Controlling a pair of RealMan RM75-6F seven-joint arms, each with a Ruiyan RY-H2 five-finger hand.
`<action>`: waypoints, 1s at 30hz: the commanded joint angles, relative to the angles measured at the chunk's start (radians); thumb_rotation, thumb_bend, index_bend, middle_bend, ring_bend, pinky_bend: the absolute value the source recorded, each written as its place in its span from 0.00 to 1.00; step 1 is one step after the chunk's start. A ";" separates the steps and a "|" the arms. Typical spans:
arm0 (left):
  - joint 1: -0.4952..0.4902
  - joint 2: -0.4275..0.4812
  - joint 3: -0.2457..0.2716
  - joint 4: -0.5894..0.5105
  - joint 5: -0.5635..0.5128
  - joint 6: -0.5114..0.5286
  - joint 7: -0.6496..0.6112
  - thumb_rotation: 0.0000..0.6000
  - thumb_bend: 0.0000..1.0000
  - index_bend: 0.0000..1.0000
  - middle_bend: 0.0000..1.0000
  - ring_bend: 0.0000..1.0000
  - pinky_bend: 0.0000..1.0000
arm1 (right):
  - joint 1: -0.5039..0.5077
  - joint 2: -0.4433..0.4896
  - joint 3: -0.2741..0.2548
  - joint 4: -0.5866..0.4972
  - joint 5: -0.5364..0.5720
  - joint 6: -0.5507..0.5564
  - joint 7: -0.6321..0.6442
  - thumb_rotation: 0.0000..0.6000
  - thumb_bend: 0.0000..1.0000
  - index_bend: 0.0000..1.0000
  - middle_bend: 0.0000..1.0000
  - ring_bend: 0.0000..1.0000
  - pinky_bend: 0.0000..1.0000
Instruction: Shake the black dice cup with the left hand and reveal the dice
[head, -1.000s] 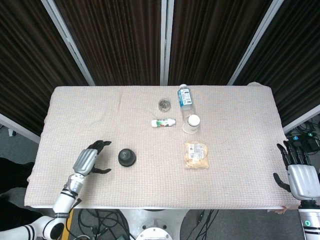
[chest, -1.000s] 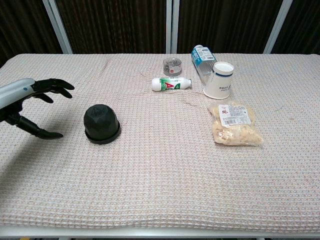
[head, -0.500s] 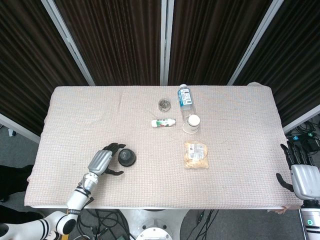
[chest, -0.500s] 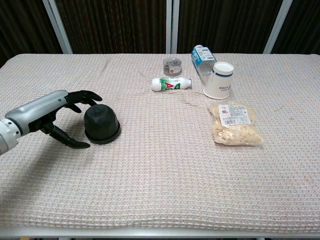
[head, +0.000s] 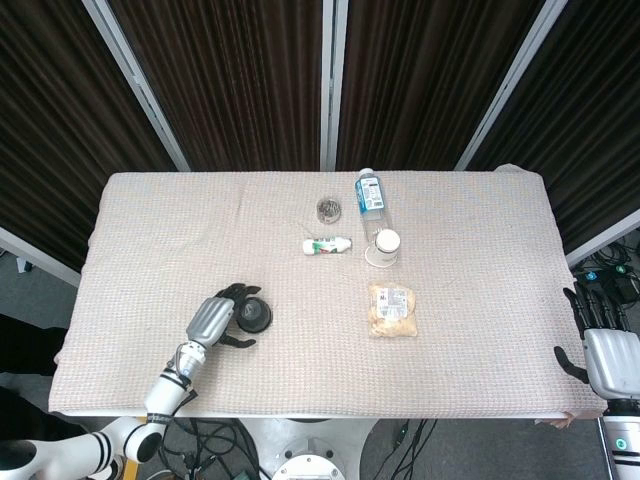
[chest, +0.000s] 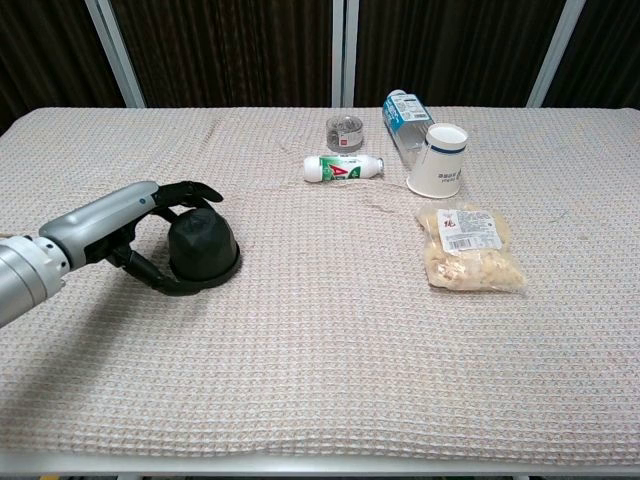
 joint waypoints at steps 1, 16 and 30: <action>-0.005 -0.006 0.002 0.008 -0.003 -0.005 0.000 1.00 0.02 0.15 0.20 0.11 0.22 | 0.000 0.000 0.000 0.001 0.002 -0.001 0.001 1.00 0.19 0.00 0.00 0.00 0.00; -0.044 -0.051 -0.020 0.069 -0.039 -0.040 0.028 1.00 0.02 0.16 0.23 0.17 0.27 | 0.003 -0.002 0.000 0.011 0.017 -0.018 0.009 1.00 0.19 0.00 0.00 0.00 0.00; -0.048 -0.055 -0.004 0.087 -0.036 -0.029 0.054 1.00 0.02 0.17 0.29 0.22 0.31 | 0.003 -0.003 -0.001 0.017 0.020 -0.022 0.014 1.00 0.19 0.00 0.00 0.00 0.00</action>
